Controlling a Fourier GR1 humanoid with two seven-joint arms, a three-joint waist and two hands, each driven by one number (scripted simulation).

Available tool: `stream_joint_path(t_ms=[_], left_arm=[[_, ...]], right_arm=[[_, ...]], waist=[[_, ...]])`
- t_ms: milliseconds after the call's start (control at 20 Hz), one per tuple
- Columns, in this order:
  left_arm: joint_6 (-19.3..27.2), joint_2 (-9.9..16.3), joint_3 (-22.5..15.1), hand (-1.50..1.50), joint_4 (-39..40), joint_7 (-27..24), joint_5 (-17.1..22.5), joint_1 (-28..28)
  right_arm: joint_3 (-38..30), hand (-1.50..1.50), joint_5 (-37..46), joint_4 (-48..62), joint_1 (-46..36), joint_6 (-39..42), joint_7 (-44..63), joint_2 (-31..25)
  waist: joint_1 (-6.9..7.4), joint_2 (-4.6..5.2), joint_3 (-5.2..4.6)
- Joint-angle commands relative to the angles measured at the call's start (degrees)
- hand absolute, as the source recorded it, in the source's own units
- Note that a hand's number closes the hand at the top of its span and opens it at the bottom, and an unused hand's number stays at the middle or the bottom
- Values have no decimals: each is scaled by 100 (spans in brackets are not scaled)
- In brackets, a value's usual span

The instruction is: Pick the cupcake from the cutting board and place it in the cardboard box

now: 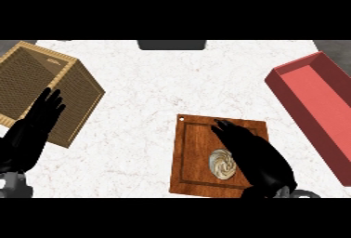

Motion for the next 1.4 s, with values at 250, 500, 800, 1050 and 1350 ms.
stream_joint_path(t_ms=[250, 500, 800, 1050, 1350], left_arm=[[-370, -235, 146, 0, 108, -396, -178, 374], [-472, -276, 362, 0, 271, -324, -148, 223], [-287, -501, 228, 0, 82, -136, -453, 159], [-323, -403, 384, 0, 170, 87, -392, -247], [-325, -476, 396, 0, -609, 570, -380, 105]], right_arm=[[-200, -150, 578, 993, -273, -72, -461, 275], [53, -150, 934, 696, 208, 24, -300, 425], [-297, -150, 952, 1019, -108, 375, -466, 582], [-282, -150, 1280, 1867, -611, 191, -530, 1010], [-152, -150, 1586, 1672, 148, 5, -923, 727]], waist=[[22, 9, -5], [1, 5, -5], [3, 6, -5], [13, 12, -5], [13, 2, -4]])
